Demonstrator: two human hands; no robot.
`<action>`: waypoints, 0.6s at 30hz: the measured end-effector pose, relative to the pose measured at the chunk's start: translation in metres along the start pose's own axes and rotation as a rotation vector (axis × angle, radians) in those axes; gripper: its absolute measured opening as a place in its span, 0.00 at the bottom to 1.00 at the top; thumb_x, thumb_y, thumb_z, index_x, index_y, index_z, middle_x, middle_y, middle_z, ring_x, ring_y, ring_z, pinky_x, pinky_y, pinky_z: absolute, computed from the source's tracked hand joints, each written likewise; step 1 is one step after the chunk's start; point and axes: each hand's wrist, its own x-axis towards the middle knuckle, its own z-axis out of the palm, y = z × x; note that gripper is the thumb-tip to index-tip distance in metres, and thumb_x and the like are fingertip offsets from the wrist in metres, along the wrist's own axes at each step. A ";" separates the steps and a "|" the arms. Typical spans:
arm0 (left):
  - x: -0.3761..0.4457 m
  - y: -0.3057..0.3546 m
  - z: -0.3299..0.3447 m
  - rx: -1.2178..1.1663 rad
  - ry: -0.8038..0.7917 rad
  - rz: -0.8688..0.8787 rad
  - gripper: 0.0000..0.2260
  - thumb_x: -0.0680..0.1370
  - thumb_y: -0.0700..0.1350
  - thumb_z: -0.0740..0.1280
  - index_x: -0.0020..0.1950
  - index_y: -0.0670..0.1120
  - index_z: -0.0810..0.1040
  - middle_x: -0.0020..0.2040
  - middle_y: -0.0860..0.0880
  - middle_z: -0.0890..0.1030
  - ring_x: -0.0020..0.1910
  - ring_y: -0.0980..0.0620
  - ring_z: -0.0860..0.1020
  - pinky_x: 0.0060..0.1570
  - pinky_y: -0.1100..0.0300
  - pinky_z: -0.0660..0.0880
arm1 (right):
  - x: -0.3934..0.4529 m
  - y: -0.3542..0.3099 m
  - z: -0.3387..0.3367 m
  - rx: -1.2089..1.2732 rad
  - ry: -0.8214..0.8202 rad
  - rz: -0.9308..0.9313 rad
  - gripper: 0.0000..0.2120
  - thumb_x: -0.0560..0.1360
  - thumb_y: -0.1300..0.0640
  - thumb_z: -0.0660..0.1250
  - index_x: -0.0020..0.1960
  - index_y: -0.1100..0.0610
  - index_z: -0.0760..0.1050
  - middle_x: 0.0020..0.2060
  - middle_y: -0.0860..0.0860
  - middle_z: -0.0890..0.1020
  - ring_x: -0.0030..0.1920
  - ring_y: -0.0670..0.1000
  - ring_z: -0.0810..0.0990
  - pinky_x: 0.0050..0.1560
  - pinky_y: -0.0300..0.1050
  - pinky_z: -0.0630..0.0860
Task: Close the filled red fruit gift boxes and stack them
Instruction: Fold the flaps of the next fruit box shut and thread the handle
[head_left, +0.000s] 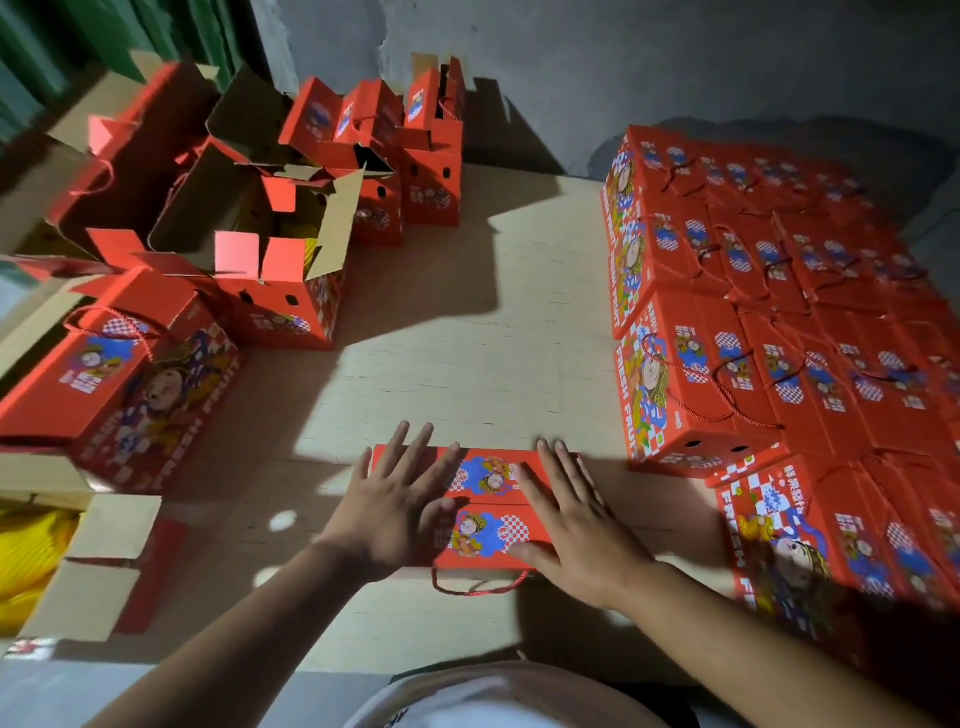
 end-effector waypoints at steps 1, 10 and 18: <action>0.000 0.000 0.001 -0.017 0.020 -0.008 0.28 0.84 0.67 0.39 0.84 0.65 0.40 0.86 0.50 0.44 0.84 0.45 0.37 0.79 0.36 0.55 | -0.002 0.000 0.000 -0.001 0.002 -0.004 0.47 0.78 0.23 0.49 0.85 0.46 0.35 0.83 0.55 0.33 0.83 0.58 0.31 0.82 0.61 0.42; -0.018 0.005 0.016 -1.096 0.265 -0.607 0.37 0.78 0.62 0.73 0.82 0.50 0.63 0.80 0.50 0.68 0.78 0.52 0.67 0.77 0.47 0.67 | -0.015 0.002 0.009 0.207 0.036 0.078 0.64 0.65 0.14 0.61 0.85 0.47 0.37 0.83 0.49 0.32 0.83 0.53 0.32 0.80 0.57 0.48; -0.031 0.012 0.015 -1.599 0.184 -0.597 0.13 0.84 0.56 0.65 0.68 0.61 0.79 0.61 0.50 0.86 0.59 0.49 0.85 0.47 0.62 0.82 | -0.012 -0.012 0.016 -0.081 0.068 0.059 0.61 0.68 0.23 0.68 0.86 0.53 0.43 0.84 0.62 0.42 0.84 0.65 0.40 0.80 0.70 0.55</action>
